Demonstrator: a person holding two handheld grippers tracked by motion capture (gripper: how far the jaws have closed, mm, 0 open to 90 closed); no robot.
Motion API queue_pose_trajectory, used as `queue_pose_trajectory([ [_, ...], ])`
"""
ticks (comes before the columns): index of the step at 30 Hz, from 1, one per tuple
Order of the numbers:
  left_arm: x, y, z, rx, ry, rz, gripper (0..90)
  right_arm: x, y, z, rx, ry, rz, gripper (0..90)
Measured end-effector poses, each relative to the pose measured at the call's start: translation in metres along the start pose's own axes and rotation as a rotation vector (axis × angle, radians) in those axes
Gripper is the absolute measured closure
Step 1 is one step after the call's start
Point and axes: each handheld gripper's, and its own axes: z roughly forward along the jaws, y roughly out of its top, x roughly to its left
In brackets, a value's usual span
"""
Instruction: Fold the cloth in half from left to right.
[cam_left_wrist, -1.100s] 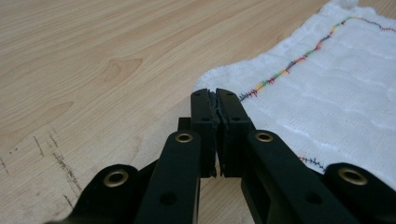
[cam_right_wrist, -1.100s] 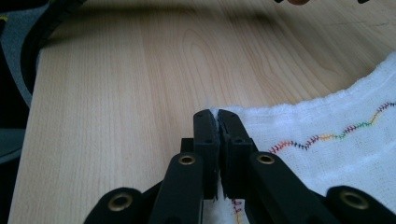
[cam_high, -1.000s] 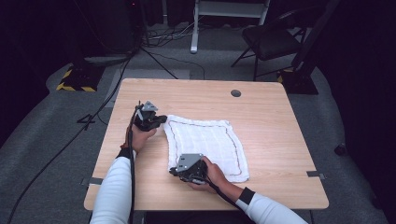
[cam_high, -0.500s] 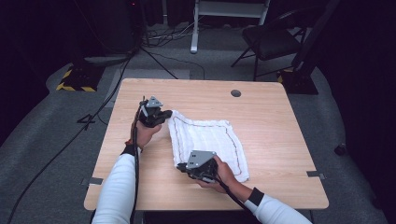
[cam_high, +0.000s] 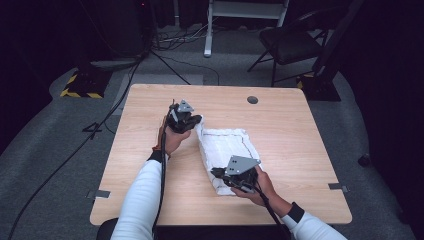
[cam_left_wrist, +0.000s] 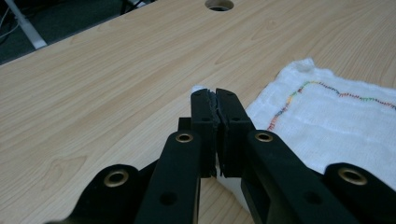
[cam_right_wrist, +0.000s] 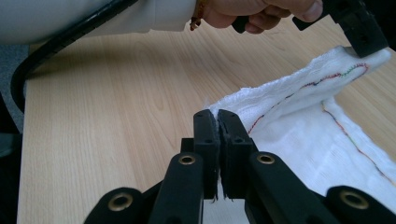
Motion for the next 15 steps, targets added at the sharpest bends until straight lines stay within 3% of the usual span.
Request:
queue_pose_trajectory([
  [10,-0.012,0.013,0.013,-0.018,-0.027,0.008,86.8,-0.015,-0.020,-0.035,-0.001,-0.065,0.048,87.3],
  [15,-0.024,0.024,0.027,-0.015,-0.052,0.026,86.9,-0.020,-0.031,-0.047,0.007,-0.084,0.072,87.2],
])
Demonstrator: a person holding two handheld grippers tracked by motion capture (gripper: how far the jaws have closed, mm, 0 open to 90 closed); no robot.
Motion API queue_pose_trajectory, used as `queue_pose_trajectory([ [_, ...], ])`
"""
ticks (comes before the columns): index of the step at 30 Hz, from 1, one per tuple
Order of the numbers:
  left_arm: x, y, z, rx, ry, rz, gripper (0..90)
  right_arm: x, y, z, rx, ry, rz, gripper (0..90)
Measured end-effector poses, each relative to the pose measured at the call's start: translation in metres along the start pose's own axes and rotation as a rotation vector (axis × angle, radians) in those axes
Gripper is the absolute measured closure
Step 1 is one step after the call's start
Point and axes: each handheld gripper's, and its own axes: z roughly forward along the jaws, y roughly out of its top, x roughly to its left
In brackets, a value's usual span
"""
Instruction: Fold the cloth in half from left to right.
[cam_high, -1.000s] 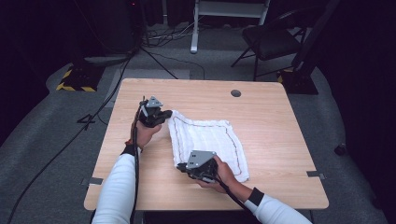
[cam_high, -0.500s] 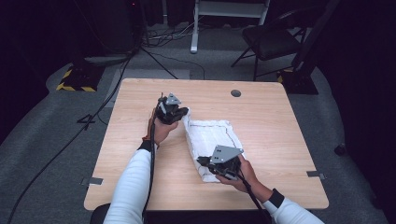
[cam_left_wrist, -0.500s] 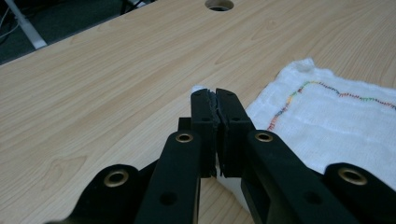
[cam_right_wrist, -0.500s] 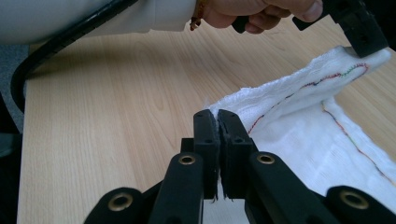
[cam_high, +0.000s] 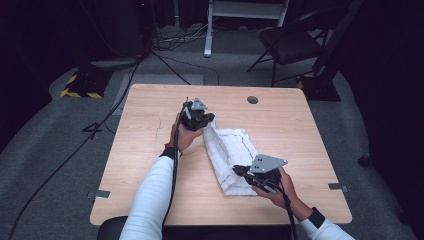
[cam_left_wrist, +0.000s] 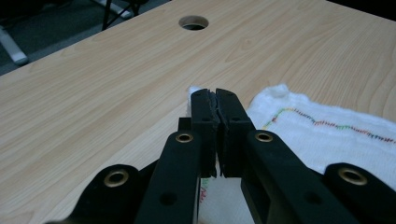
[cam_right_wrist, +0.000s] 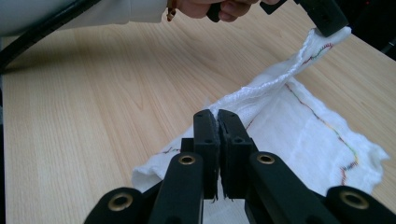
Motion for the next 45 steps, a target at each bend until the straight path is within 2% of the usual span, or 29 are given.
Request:
queue_pose_trajectory([
  [4,-0.008,0.008,0.009,0.004,-0.011,0.021,86.9,-0.003,-0.007,-0.007,0.010,-0.011,0.012,87.2],
  [5,-0.014,0.013,0.016,0.006,-0.020,0.033,86.9,-0.004,-0.009,-0.009,0.012,-0.016,0.017,87.2],
  [7,-0.016,0.015,0.018,0.005,-0.022,0.030,86.9,-0.005,-0.011,-0.011,0.014,-0.020,0.016,87.3],
  [11,-0.027,0.021,0.034,0.012,-0.038,0.056,86.9,-0.008,-0.021,-0.019,0.034,-0.034,0.029,87.2],
  [17,-0.035,0.025,0.048,0.027,-0.058,0.071,86.9,-0.013,-0.034,-0.028,0.053,-0.055,0.057,87.2],
  [26,-0.048,0.025,0.068,0.056,-0.074,0.083,86.8,-0.015,-0.049,-0.034,0.097,-0.076,0.085,87.0],
  [30,-0.053,0.024,0.077,0.074,-0.069,0.092,86.7,-0.017,-0.056,-0.036,0.118,-0.086,0.099,86.9],
  [35,-0.058,0.023,0.086,0.090,-0.069,0.095,86.6,-0.020,-0.061,-0.038,0.137,-0.086,0.108,86.8],
  [36,-0.060,0.022,0.090,0.103,-0.071,0.107,86.6,-0.020,-0.062,-0.038,0.144,-0.082,0.112,86.8],
  [39,-0.061,0.021,0.093,0.108,-0.063,0.103,86.2,-0.020,-0.065,-0.036,0.167,-0.073,0.109,86.6],
  [43,-0.064,0.020,0.097,0.114,-0.060,0.104,83.3,-0.020,-0.067,-0.031,0.200,-0.061,0.108,85.9],
  [45,-0.065,0.019,0.098,0.116,-0.051,0.101,77.3,-0.021,-0.069,-0.030,0.218,-0.063,0.110,84.0],
])
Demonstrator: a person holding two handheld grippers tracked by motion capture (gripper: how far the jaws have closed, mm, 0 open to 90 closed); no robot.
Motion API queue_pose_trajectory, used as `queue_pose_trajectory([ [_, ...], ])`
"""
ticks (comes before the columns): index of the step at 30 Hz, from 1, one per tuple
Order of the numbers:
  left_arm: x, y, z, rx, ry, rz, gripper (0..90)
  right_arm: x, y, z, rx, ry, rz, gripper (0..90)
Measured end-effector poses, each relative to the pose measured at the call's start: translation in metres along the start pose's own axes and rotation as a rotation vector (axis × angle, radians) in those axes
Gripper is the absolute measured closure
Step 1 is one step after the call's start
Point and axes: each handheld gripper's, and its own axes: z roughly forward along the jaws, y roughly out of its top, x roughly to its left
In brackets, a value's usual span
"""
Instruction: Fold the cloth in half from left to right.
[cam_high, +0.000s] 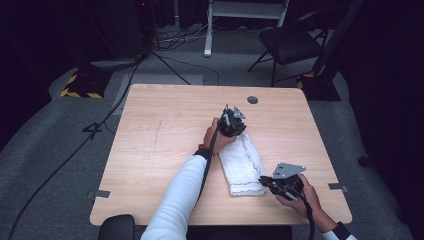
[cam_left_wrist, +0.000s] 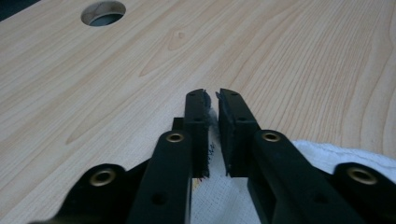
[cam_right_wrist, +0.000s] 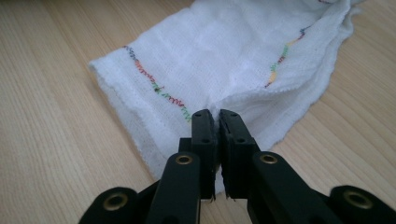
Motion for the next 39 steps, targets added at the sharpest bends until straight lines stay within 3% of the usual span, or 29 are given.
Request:
queue_pose_trajectory([
  [4,0.000,0.000,-0.002,-0.003,0.020,-0.023,58.1,-0.001,-0.002,0.002,0.015,0.000,0.008,80.8],
  [6,0.000,0.001,-0.011,-0.022,0.037,-0.034,48.8,-0.002,-0.003,0.002,0.024,-0.012,0.008,76.3],
  [10,-0.002,0.002,-0.025,-0.023,0.014,-0.038,34.2,-0.004,-0.007,0.000,0.029,-0.015,0.021,68.5],
  [11,-0.005,0.002,-0.034,-0.020,-0.007,-0.024,30.9,-0.007,-0.010,-0.003,0.026,-0.012,0.043,64.6],
  [15,-0.016,-0.004,-0.059,-0.032,-0.053,0.015,25.8,-0.013,-0.014,-0.011,0.008,-0.019,0.076,54.6],
  [19,-0.024,-0.012,-0.076,-0.026,-0.064,0.047,23.7,-0.017,-0.017,-0.016,0.000,-0.029,0.097,48.9],
  [23,-0.043,-0.032,-0.098,-0.009,-0.106,0.102,23.5,-0.021,-0.015,-0.018,-0.022,-0.064,0.100,45.4],
  [29,-0.060,-0.055,-0.104,0.023,-0.147,0.120,23.2,-0.030,-0.011,-0.012,-0.024,-0.101,0.086,44.4],
  [33,-0.079,-0.076,-0.103,0.080,-0.188,0.152,23.0,-0.040,-0.011,-0.005,-0.015,-0.119,0.079,43.5],
  [36,-0.084,-0.082,-0.101,0.097,-0.192,0.162,23.6,-0.045,-0.014,0.001,-0.001,-0.102,0.084,43.5],
  [39,-0.092,-0.092,-0.095,0.155,-0.182,0.195,24.3,-0.045,-0.020,0.007,0.033,-0.074,0.075,43.2],
])
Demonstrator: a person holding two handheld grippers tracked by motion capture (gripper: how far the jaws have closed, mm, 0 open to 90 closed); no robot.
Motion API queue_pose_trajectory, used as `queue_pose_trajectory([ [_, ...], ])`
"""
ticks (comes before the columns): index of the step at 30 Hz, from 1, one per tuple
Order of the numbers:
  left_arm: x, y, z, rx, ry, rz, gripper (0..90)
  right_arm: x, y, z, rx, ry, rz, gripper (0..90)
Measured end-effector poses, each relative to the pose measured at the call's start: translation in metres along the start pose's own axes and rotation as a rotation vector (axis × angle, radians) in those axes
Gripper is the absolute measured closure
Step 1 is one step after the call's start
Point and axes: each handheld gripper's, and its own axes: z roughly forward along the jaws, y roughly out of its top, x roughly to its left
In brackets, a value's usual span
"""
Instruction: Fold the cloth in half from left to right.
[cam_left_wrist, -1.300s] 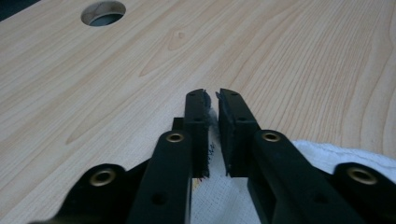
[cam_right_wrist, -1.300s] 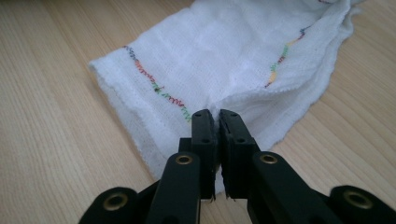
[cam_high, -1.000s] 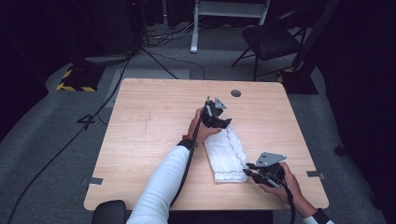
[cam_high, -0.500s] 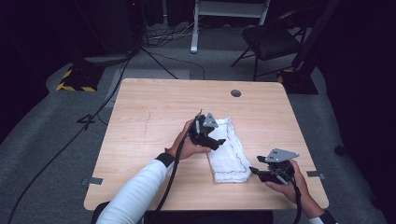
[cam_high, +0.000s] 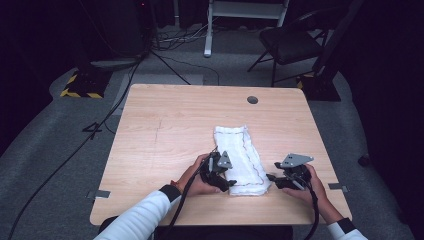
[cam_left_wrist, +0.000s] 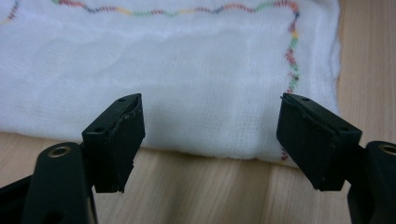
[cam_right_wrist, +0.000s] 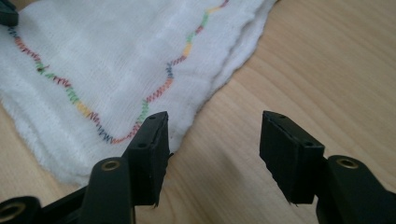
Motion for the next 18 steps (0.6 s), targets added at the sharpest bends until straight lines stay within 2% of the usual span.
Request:
queue_pose_trajectory([
  [5,0.003,-0.007,0.002,0.010,-0.016,-0.036,24.2,0.007,-0.003,0.004,0.035,0.034,-0.038,42.8],
  [8,0.002,-0.010,-0.001,0.023,-0.016,-0.031,24.5,0.010,-0.004,0.006,0.039,0.054,-0.033,43.4],
  [15,0.004,-0.020,-0.008,0.025,-0.031,-0.066,24.7,0.021,-0.002,0.007,0.038,0.075,-0.043,44.8],
  [18,0.003,-0.023,-0.011,0.023,-0.028,-0.065,24.9,0.026,-0.001,0.007,0.036,0.087,-0.043,44.9],
])
